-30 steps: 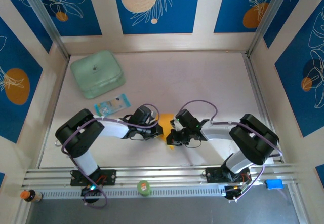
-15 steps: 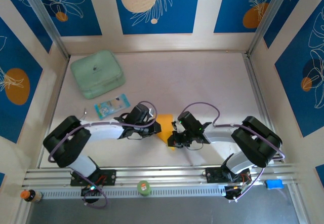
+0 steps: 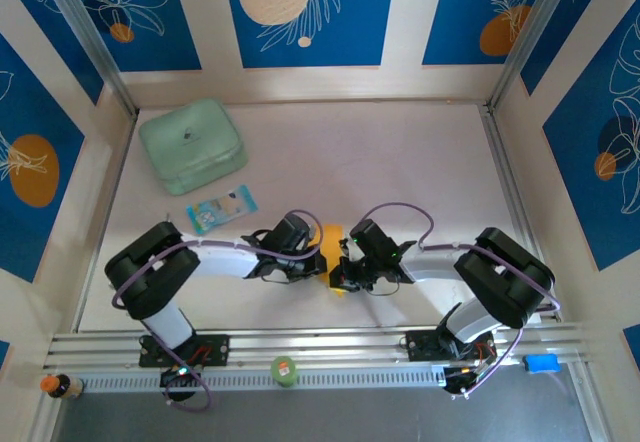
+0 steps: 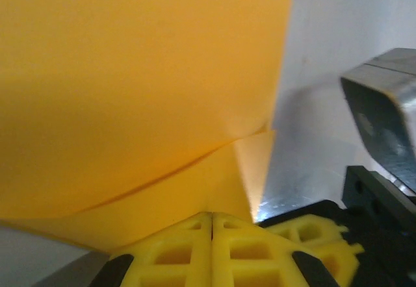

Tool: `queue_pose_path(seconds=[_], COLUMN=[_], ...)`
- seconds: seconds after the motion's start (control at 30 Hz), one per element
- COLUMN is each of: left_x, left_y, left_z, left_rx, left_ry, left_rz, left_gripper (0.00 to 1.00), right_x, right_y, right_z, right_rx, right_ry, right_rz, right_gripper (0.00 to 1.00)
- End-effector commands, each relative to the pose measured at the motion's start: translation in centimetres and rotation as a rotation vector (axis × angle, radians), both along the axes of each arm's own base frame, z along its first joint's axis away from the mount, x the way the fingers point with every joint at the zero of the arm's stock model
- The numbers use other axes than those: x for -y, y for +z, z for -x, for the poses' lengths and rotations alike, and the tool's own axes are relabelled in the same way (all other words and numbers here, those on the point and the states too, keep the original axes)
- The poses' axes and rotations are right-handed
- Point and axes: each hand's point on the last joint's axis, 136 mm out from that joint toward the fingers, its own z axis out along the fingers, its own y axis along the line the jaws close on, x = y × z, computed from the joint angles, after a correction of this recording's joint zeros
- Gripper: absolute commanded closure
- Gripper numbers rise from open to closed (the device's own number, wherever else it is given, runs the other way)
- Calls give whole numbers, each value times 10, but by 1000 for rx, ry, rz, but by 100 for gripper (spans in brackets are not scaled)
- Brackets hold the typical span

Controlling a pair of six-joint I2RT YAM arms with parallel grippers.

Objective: Fold a paper plane with a square sheet of paper (pick it up from the middle)
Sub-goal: Third fold the triangle at the center of the table.

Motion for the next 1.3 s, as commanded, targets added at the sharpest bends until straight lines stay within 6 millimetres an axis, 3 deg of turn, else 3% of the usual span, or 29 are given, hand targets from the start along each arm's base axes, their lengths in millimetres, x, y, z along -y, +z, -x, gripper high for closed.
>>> queue_pose_path(seconds=[0.0,0.13,0.47,0.93,1.27], left_x=[0,-14,-23,-52,-74], left_y=[-5,-18,-23,-21,-24], left_z=[-5,-8,-22,-39,-62], left_rx=[-18,-24,-19,7,13], left_ry=[43,102,135,144,184], left_rz=[-19,-27,26,-46,-79], left_gripper=[100,99,98,96,96], right_x=[13,20,27,29,29], right_y=[-20,-28,-38,-38,-37], right_z=[4,8,18,17,18], right_rx=[-47,-72,-109,-107,-105], right_ry=[-51,-68,-63,-61,-50], right_rz=[86,119,144,145,139], right_gripper=[100,100,100,100,100])
